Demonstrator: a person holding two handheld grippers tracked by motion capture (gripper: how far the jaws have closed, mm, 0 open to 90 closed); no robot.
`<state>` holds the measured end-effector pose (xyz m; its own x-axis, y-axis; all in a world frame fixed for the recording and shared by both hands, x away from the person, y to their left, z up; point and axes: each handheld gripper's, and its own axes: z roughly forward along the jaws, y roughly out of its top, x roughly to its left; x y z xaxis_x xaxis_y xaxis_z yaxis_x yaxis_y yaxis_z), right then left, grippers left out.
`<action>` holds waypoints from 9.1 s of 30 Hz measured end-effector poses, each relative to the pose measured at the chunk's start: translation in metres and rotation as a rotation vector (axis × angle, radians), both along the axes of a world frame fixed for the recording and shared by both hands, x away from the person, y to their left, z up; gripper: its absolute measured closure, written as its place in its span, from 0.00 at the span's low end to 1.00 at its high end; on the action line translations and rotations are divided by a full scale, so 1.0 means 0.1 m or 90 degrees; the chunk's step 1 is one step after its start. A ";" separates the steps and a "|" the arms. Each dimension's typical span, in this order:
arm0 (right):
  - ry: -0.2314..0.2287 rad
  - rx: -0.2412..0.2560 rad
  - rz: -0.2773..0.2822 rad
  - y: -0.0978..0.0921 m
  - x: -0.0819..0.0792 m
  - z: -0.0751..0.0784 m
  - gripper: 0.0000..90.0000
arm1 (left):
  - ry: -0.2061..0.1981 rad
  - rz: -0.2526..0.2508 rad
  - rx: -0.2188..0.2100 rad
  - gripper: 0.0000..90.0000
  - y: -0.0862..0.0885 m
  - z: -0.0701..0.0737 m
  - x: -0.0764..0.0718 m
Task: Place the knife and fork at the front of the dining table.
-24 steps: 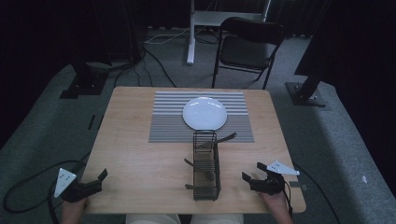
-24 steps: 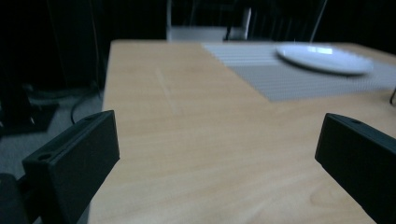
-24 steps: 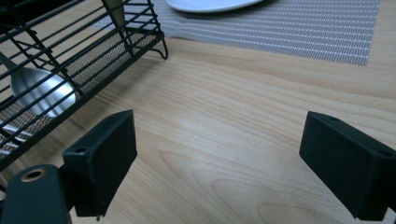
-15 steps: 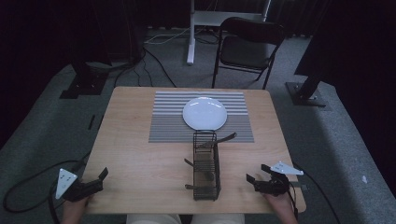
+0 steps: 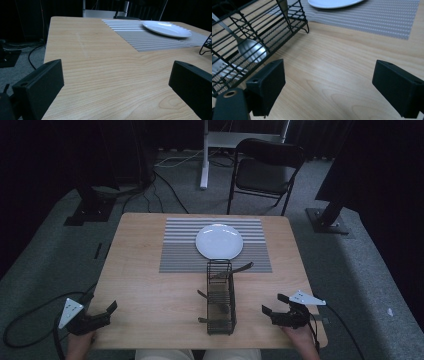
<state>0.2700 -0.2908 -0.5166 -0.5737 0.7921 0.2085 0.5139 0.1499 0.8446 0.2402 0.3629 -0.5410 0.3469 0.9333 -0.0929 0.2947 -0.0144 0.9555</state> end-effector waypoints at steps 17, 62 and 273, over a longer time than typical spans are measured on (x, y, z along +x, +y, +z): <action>-0.065 0.033 0.024 0.17 0.07 0.39 0.12 | -0.004 -0.014 0.034 0.00 -0.06 0.00 -0.02; -0.089 0.081 0.102 0.93 0.59 0.64 0.74 | -0.010 -0.024 0.034 0.00 -0.07 0.00 -0.03; -0.025 0.013 -0.290 0.11 1.19 -0.14 0.15 | 0.101 -0.147 -0.049 0.00 -0.52 0.20 0.00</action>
<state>0.3890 -0.2794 -0.5306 -0.1754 0.9614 0.2118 0.4912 -0.1009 0.8652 0.2397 0.3107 -0.5208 0.5250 0.8192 -0.2307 0.4380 -0.0277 0.8985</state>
